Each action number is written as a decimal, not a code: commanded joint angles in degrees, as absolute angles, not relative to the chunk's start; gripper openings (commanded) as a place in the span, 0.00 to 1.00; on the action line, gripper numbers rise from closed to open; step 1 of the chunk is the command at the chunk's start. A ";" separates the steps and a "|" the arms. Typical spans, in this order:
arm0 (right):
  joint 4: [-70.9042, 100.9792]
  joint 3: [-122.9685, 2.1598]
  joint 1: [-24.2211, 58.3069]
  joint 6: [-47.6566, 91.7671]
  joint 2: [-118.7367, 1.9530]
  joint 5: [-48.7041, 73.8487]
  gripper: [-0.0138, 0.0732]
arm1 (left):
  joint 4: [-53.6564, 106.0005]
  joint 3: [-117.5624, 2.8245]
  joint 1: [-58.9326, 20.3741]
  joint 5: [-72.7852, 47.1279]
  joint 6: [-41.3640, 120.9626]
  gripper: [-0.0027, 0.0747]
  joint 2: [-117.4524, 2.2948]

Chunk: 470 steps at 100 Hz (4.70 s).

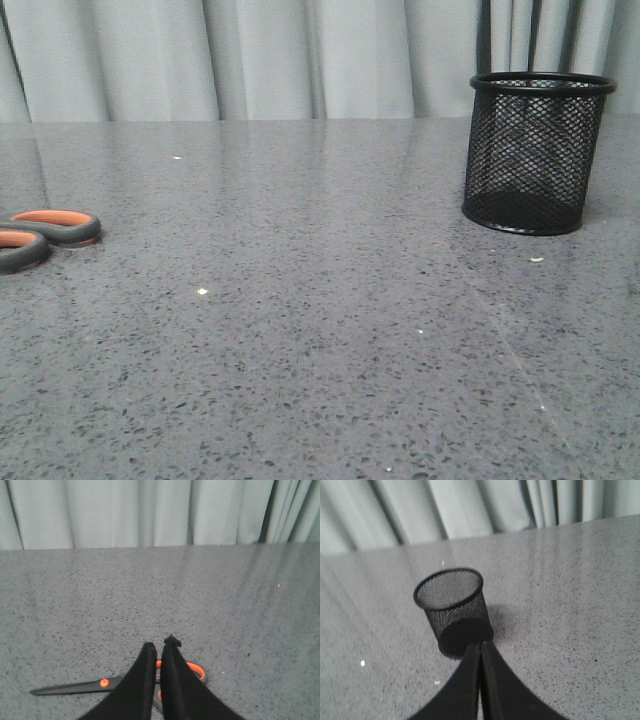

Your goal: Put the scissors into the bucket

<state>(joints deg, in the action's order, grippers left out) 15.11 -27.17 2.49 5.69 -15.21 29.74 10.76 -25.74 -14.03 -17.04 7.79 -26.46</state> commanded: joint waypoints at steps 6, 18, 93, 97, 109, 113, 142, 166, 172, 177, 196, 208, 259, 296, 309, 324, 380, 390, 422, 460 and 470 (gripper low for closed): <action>14.72 -32.89 3.55 11.83 -19.30 30.59 0.10 | 7.55 -35.82 -16.16 -17.48 14.97 0.26 -36.43; 14.84 -34.70 3.67 15.68 -20.23 32.31 0.11 | 7.14 -42.11 -17.35 -19.85 25.16 0.49 -43.49; 14.94 -35.54 4.23 17.81 -20.36 30.18 0.70 | -10.49 -63.37 -17.45 -53.69 65.70 0.51 -71.46; 14.94 -35.54 4.63 17.81 -20.36 30.05 0.70 | -10.92 -63.37 -17.45 -53.99 65.14 0.51 -71.72; 14.94 -35.54 5.44 17.81 -20.36 29.63 0.70 | -9.37 -63.37 -17.45 -53.18 64.38 0.51 -71.72; 14.94 -35.54 5.72 17.81 -20.36 29.33 0.70 | -9.37 -63.37 -17.45 -53.31 65.65 0.51 -72.16; 14.94 -35.54 6.12 17.81 -20.36 28.25 0.70 | -2.84 -63.46 -17.22 -56.67 77.93 0.51 -80.43; 14.94 -35.54 7.97 17.81 -20.36 28.25 0.70 | -0.57 -64.67 -12.32 -57.58 79.17 0.51 -84.78; 14.94 -35.54 7.97 17.81 -20.36 28.25 0.70 | 0.71 -65.70 -10.40 -57.20 79.17 0.51 -84.78; 14.94 -35.54 7.97 17.81 -20.36 28.25 0.70 | 2.30 -66.68 -9.13 -56.88 79.53 0.51 -84.78; 14.94 -35.54 7.97 17.81 -20.36 28.25 0.70 | 9.02 -68.23 -7.54 -57.02 87.35 0.51 -85.19; 14.94 -35.54 7.97 17.81 -20.36 28.25 0.70 | 8.74 -68.23 -7.54 -58.11 88.49 0.51 -87.18; 14.96 -35.54 7.97 17.81 -20.36 31.08 0.70 | 8.34 -68.75 -7.54 -57.99 89.52 0.50 -92.87; 14.96 -35.54 7.97 17.81 -20.36 30.98 0.70 | 9.94 -68.75 -7.54 -59.38 89.52 0.37 -92.95; 14.96 -35.54 7.97 17.81 -20.36 30.98 0.70 | 10.74 -68.75 -7.54 -59.65 89.10 0.34 -92.74; 16.09 -35.54 7.97 17.81 -20.36 31.19 0.70 | 10.74 -70.34 -7.54 -60.10 86.53 0.29 -91.96; 30.60 -35.65 8.11 19.28 -20.36 31.97 0.70 | 21.24 -83.51 -9.19 -56.39 86.03 0.25 -84.71; 40.50 -36.01 8.86 29.10 -20.36 33.49 0.70 | 21.24 -85.33 -13.18 -55.57 86.03 0.25 -83.89; 70.39 -38.57 9.27 51.10 -26.16 41.55 0.70 | 19.96 -88.30 -29.10 -52.91 83.44 0.25 -83.56; 79.71 -46.11 9.27 51.35 -38.29 44.28 0.82 | 19.96 -88.30 -36.50 -49.32 83.44 0.25 -83.44; 84.00 -47.04 9.27 51.35 -41.57 44.44 0.82 | 19.96 -88.80 -36.95 -48.68 83.44 0.25 -83.32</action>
<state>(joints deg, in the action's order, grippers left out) 77.50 -44.53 9.06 50.52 -38.79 44.99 18.51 -86.46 -36.36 -52.92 84.21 -86.06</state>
